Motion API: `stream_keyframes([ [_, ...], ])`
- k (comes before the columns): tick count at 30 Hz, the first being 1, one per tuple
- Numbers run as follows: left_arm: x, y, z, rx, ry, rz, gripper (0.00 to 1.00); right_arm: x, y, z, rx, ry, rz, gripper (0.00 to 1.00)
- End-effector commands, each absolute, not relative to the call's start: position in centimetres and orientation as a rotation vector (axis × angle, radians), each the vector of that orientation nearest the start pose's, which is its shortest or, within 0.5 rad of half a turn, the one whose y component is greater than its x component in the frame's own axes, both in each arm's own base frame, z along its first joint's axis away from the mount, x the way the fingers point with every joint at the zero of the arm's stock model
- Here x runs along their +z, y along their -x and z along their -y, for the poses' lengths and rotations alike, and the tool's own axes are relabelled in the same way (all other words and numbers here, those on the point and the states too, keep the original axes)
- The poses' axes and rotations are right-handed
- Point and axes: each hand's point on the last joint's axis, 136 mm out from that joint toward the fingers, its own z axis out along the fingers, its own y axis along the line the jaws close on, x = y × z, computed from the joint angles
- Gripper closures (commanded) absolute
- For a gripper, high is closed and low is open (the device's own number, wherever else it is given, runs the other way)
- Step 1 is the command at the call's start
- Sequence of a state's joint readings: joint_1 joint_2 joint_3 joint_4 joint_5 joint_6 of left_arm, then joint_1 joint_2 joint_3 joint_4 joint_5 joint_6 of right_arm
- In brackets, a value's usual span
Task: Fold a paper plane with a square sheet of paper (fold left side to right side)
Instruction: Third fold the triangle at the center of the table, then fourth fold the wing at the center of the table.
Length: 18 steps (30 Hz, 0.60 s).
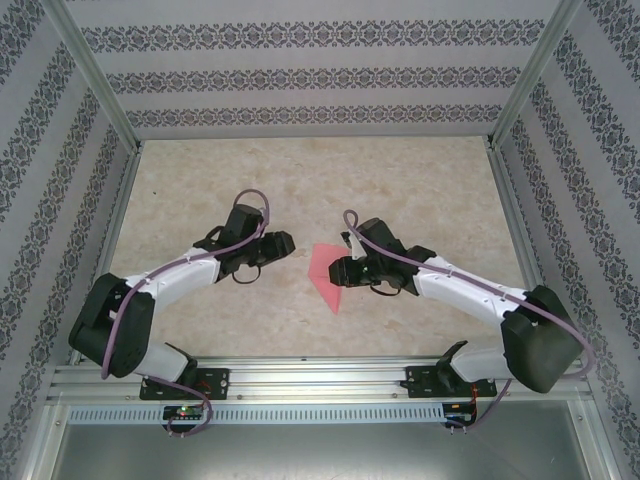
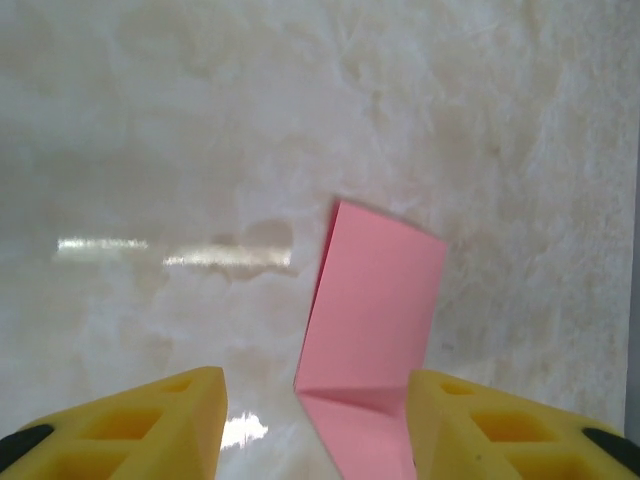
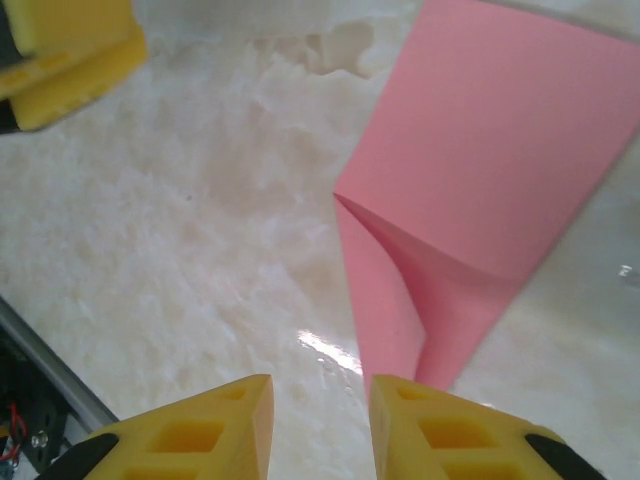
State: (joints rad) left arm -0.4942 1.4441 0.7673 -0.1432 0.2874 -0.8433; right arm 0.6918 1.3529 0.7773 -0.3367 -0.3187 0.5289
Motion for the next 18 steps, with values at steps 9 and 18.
stream_keyframes([
  [9, 7.2, -27.9, 25.2, -1.046, 0.303, -2.611, 0.44, 6.0, -25.1, -26.7, 0.743, 0.346, -2.73, 0.72],
  [18, 5.9, -28.1, 27.4, -1.022, 0.258, -2.663, 0.4, 3.9, -25.2, -25.4, 0.665, 0.332, -2.799, 0.72],
])
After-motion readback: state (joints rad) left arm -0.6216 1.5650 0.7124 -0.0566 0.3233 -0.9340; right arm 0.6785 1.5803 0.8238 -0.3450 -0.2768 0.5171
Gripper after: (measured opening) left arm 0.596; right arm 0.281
